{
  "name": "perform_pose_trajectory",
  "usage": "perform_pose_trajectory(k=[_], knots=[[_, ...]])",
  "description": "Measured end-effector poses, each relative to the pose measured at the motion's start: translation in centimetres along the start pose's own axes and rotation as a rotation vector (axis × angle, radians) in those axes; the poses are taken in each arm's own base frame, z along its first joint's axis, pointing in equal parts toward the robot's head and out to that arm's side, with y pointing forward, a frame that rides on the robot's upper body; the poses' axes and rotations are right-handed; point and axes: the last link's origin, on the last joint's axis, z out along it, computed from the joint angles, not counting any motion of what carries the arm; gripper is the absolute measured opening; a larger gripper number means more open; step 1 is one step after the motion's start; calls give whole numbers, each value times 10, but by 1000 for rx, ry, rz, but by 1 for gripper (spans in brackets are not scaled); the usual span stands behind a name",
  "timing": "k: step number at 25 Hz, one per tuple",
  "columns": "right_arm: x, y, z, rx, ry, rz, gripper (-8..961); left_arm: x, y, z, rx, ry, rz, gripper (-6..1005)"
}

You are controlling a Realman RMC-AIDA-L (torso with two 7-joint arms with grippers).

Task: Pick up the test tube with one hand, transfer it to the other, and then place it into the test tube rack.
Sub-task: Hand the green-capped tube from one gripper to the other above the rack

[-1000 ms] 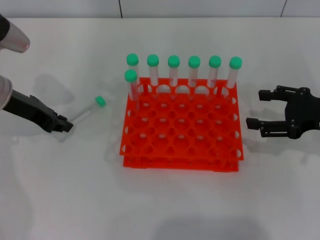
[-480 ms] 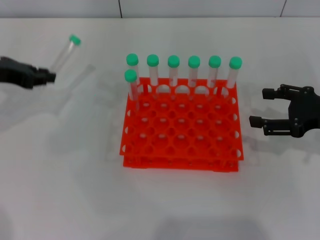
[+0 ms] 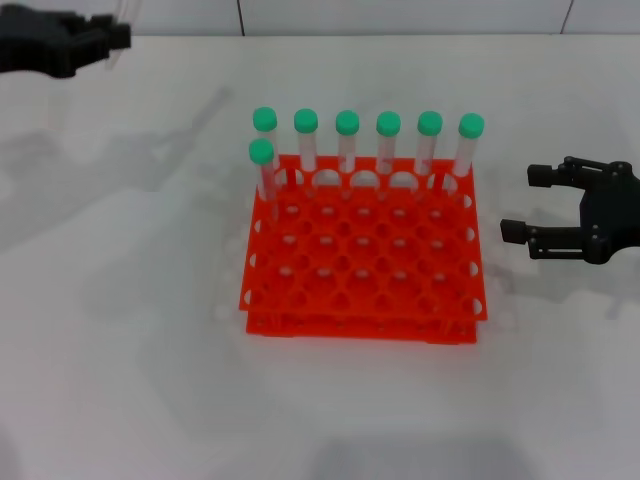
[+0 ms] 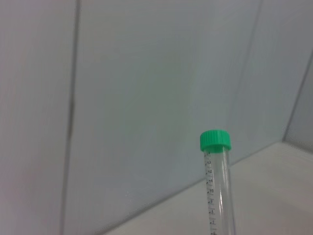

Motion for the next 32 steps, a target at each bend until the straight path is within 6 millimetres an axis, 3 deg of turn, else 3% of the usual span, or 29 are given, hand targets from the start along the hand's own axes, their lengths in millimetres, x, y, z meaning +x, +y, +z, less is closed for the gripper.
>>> perform_pose_trajectory(k=[11,21,32], knots=[[-2,-1,0,5,-3,-4,844,21,33,38,-195,135,88,198],[-4,-4,-3,18,-14,-7,843,11,60,53,-343,160,140,201],[-10,-7,-4,24,-18,-30,840,-3,67,58,-372,179,146,204]])
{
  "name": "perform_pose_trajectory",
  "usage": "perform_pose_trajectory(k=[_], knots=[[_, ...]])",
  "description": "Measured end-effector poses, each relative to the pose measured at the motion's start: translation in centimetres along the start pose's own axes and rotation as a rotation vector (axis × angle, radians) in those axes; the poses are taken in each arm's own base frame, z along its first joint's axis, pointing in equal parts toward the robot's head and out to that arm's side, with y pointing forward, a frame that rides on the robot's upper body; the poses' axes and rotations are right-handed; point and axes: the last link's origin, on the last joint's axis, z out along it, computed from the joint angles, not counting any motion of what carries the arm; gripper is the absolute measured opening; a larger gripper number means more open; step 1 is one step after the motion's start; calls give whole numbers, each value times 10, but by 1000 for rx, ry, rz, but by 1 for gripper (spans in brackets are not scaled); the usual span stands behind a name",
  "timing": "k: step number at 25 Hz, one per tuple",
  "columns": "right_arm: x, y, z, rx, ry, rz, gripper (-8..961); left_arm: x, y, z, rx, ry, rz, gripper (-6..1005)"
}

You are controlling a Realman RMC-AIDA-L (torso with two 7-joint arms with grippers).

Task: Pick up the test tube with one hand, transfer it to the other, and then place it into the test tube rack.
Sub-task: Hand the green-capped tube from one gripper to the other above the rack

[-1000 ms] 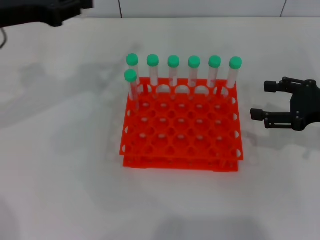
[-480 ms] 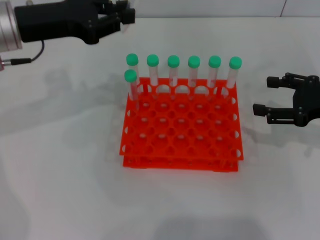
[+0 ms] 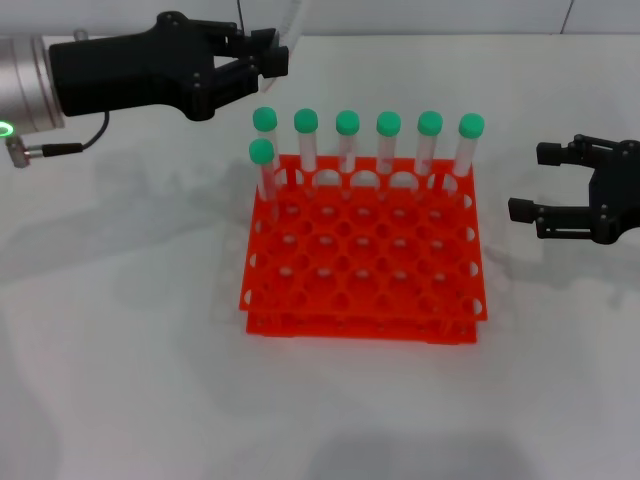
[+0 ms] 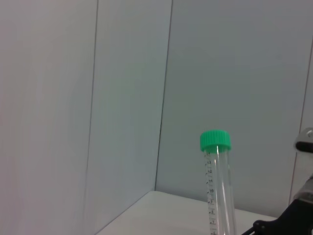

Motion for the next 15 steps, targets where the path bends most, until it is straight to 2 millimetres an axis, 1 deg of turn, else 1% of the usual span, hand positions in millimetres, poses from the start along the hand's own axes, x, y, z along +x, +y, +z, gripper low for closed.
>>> perform_pose_trajectory(k=[10,15], knots=[[-6,-1,0,2,-4,-23,836,-16,-6,19,39,-60,2,207],[-7,-1,0,1,-5,-28,834,-14,-9,28,42,-80,12,208]])
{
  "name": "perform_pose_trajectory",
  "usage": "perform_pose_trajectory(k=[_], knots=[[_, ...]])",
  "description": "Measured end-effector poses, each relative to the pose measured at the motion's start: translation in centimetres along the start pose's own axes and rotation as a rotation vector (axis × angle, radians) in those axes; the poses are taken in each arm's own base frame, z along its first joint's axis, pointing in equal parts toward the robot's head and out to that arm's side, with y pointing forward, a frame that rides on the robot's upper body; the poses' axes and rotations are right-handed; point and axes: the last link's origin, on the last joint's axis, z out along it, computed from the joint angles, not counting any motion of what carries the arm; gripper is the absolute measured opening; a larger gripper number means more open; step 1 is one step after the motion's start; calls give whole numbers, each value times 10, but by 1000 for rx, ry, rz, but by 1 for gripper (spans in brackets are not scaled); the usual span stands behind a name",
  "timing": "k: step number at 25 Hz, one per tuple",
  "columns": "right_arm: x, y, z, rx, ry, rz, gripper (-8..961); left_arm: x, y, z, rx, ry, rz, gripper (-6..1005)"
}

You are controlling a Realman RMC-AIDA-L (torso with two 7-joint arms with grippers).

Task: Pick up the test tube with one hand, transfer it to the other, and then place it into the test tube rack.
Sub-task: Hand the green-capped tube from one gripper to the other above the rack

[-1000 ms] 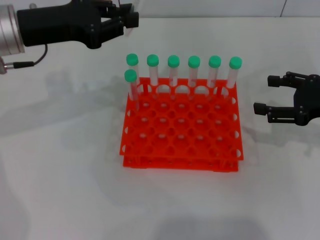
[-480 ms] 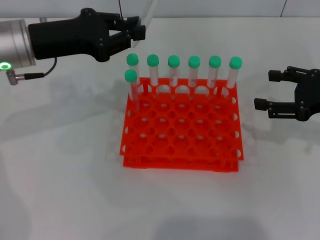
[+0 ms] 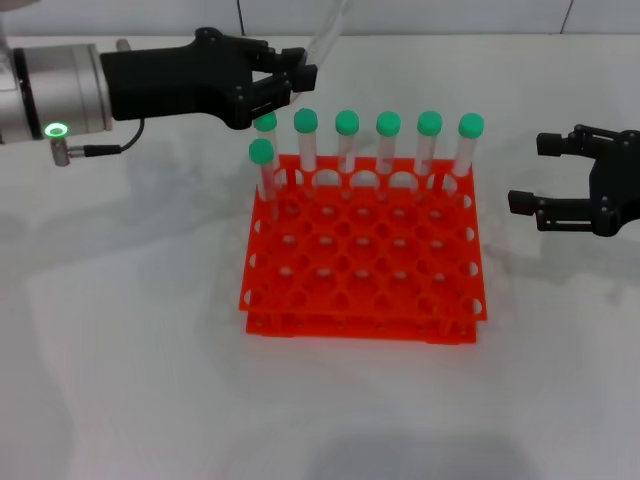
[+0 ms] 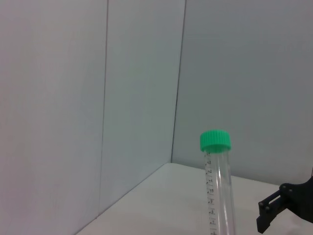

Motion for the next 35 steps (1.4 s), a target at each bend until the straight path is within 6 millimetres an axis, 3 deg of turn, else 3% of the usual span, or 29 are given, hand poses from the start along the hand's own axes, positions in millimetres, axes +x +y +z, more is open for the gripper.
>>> perform_pose_trajectory(k=[11,35], knots=[[-2,-1,0,5,-6,-3,829,2,9,17,-62,-28,20,211],[-29,-11,11,16,-68,-45,819,-6,12,9,-51,-18,0,218]])
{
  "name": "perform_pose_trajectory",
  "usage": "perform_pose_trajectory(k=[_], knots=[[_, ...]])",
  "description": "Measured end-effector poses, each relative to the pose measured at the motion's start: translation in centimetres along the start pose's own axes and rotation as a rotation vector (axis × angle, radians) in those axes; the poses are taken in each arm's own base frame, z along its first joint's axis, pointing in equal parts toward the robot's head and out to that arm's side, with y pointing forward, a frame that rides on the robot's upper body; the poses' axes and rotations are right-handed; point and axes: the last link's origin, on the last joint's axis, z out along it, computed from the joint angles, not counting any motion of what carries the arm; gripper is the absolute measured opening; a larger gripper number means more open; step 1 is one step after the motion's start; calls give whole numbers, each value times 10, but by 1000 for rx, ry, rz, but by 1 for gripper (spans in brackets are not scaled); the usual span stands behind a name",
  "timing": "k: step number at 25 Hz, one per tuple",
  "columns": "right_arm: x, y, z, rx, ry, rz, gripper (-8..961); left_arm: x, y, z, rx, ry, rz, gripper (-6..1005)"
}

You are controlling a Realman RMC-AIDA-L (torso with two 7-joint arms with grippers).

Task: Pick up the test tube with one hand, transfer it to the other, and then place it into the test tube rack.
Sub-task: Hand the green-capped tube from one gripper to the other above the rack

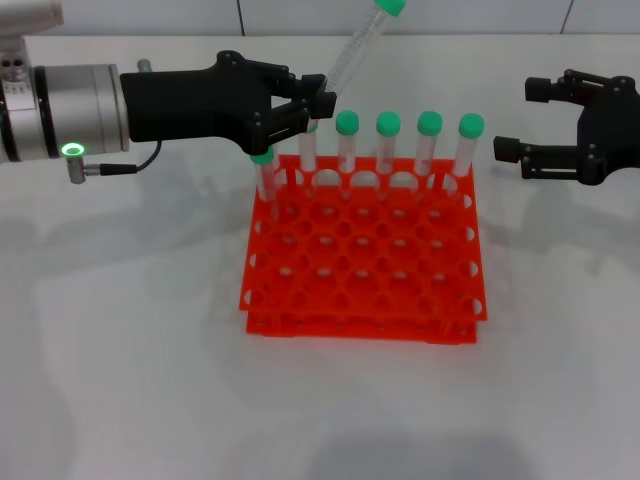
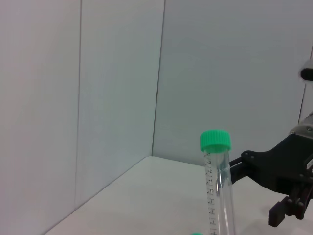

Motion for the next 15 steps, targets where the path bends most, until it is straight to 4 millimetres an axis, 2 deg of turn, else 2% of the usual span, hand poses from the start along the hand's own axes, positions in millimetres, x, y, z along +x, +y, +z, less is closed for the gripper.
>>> perform_pose_trajectory(k=[10,15], knots=[[-17,-2,6,0,-91,10,814,0,1,1,-2,3,0,221],[-27,-1,19,-31,-115,11,812,0,1,1,-2,3,3,222]])
